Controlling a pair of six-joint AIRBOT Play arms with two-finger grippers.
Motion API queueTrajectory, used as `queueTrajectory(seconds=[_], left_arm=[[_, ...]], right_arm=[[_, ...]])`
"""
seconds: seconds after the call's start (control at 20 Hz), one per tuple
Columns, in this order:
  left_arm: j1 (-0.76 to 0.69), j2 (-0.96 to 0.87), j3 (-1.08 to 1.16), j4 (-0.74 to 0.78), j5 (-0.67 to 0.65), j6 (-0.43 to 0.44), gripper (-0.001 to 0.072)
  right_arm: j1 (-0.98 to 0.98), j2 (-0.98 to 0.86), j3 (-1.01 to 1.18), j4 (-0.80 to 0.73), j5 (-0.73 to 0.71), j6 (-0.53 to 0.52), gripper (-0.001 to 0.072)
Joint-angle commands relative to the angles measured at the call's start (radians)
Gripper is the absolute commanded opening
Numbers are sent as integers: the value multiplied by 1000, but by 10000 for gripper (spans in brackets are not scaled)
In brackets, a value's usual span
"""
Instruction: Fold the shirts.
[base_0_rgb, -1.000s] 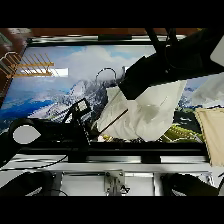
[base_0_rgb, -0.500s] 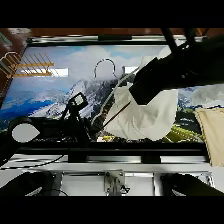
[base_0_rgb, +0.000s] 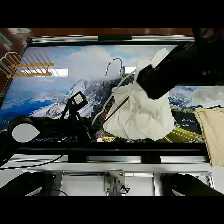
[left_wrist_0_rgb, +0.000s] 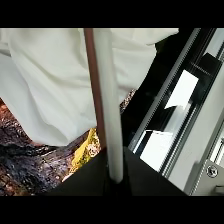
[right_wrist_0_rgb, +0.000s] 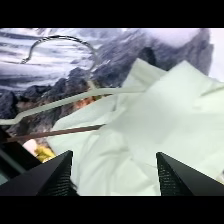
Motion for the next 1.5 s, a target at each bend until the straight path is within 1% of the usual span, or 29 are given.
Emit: queueTrajectory(seconds=[0.0,0.1,0.2,0.25,0.3,0.4,0.45,0.5,0.55,0.65,0.75,0.8,0.85,0.9,1.0,1.05,1.1,1.15,1.2,1.25,1.3,1.4,1.45], left_arm=[[1,0,0,3,10,1,44],[1,0,0,3,10,1,44],[1,0,0,3,10,2,43],[1,0,0,3,10,2,44],[1,0,0,3,10,2,44],[1,0,0,3,10,2,44],[1,0,0,3,10,2,44],[1,0,0,3,10,2,44],[1,0,0,3,10,2,44],[1,-2,0,3,11,-6,44],[1,-5,0,2,10,-14,44],[1,-8,0,2,10,-26,45],[1,-12,0,2,10,-39,45],[1,-15,0,2,10,-53,45],[1,-18,0,3,10,-82,45],[1,-18,0,2,10,-100,45],[1,-18,0,2,10,-110,45],[1,-18,0,2,10,-112,45],[1,-18,0,2,10,-112,45],[1,-19,0,3,10,-112,45],[1,-22,0,3,10,-111,45],[1,-29,0,3,10,-111,44],[1,-30,0,4,10,-111,45]], right_arm=[[-27,50,1,-256,-35,43,622],[-167,66,1,-336,-14,38,622],[-425,64,-10,-304,0,26,622],[-570,63,-39,-252,21,26,621],[-730,60,-86,-155,66,28,620],[-1007,59,-219,110,145,35,614],[-1102,59,-305,218,185,13,491],[-1150,70,-397,293,185,-22,436],[-1162,93,-505,360,180,-69,473],[-1117,133,-711,455,153,-162,476],[-990,156,-870,457,112,-251,476],[-916,157,-911,465,75,-296,476],[-835,157,-923,486,6,-349,476],[-764,162,-910,518,-89,-370,476],[-642,190,-824,606,-333,-439,475],[-595,208,-766,628,-435,-505,472],[-551,227,-711,633,-518,-603,445],[-505,245,-660,633,-585,-750,445],[-463,257,-622,634,-634,-865,448],[-426,259,-599,635,-665,-881,464],[-390,257,-596,643,-686,-846,464],[-333,233,-596,644,-681,-772,462],[-311,216,-596,645,-684,-771,462]])
